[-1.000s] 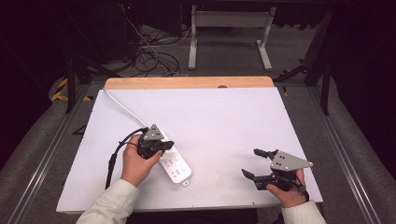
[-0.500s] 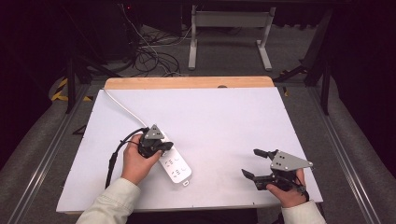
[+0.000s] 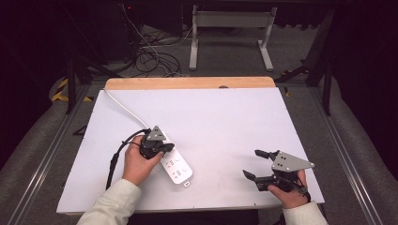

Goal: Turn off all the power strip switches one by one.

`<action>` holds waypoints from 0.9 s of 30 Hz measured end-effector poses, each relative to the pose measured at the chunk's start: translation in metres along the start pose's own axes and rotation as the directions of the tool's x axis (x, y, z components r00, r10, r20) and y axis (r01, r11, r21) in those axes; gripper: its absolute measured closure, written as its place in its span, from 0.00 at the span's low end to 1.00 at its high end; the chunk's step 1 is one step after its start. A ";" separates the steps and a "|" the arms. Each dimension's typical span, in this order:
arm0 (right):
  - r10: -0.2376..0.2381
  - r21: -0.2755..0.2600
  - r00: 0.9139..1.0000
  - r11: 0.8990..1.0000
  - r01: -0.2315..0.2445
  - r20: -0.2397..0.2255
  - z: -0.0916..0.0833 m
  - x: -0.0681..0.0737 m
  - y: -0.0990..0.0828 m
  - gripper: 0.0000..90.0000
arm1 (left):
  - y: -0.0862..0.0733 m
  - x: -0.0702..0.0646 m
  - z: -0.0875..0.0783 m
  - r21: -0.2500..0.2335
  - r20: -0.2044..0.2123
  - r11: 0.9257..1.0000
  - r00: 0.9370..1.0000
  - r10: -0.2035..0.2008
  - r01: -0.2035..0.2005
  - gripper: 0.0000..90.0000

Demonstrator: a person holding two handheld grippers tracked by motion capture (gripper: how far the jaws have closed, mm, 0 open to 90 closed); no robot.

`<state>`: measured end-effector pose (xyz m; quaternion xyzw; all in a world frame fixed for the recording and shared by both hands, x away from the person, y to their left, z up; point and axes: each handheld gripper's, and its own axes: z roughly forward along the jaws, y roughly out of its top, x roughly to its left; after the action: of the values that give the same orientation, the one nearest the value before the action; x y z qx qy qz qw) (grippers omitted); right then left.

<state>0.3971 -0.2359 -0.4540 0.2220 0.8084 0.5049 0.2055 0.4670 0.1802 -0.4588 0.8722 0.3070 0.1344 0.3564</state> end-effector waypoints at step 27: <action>-0.001 0.003 1.000 1.000 0.001 -0.001 0.001 0.001 0.000 0.22 | -0.004 0.001 0.001 -0.009 -0.012 1.000 1.000 -0.018 0.018 1.00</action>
<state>0.3968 -0.2349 -0.4541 0.2214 0.8095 0.5037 0.2049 0.4666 0.1825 -0.4627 0.8670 0.3161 0.1377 0.3598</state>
